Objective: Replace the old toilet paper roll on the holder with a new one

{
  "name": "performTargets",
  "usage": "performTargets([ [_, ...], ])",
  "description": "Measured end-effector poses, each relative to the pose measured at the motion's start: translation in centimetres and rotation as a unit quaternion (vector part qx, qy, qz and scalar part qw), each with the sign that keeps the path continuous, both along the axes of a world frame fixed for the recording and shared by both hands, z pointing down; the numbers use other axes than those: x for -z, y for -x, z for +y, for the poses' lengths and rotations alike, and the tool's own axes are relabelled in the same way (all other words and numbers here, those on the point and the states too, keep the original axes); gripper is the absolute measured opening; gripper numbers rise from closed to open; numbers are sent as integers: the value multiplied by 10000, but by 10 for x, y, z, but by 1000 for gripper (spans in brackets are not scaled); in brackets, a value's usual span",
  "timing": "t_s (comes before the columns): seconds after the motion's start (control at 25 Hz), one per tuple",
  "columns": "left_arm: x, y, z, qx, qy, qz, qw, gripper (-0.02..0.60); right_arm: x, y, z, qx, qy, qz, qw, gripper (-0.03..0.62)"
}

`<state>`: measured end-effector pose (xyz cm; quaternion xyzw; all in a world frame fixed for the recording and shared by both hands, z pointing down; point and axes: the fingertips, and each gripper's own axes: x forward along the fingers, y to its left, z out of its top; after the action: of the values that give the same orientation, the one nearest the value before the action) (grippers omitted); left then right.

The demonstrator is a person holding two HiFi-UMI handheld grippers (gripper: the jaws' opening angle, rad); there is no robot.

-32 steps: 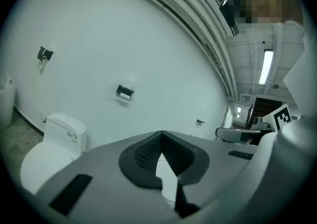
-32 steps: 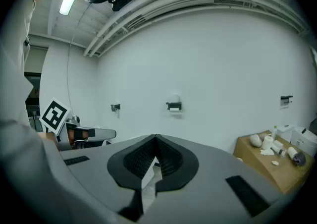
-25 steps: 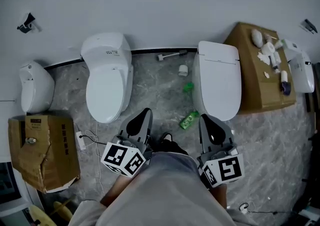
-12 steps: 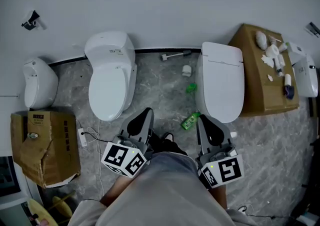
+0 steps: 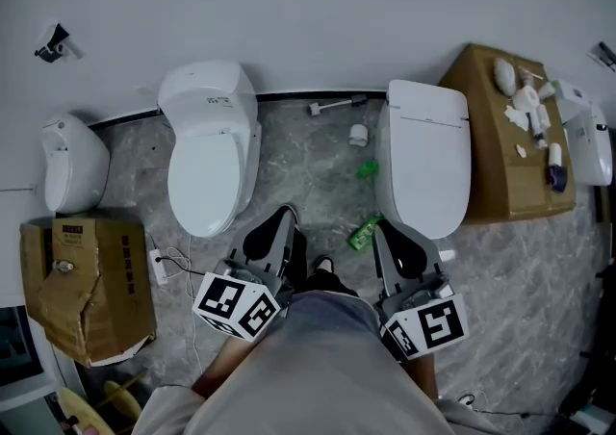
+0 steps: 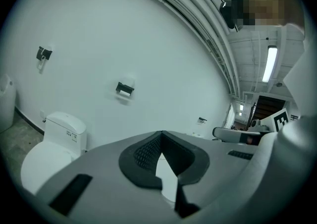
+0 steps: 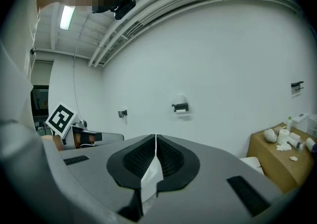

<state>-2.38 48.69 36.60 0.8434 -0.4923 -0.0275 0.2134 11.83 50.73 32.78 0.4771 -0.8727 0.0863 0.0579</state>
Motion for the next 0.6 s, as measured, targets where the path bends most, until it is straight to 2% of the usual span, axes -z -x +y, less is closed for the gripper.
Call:
performTargets([
  [0.6,-15,20,-102,-185,286,357,9988,3,1,27,-101,9,86,205,9998,18],
])
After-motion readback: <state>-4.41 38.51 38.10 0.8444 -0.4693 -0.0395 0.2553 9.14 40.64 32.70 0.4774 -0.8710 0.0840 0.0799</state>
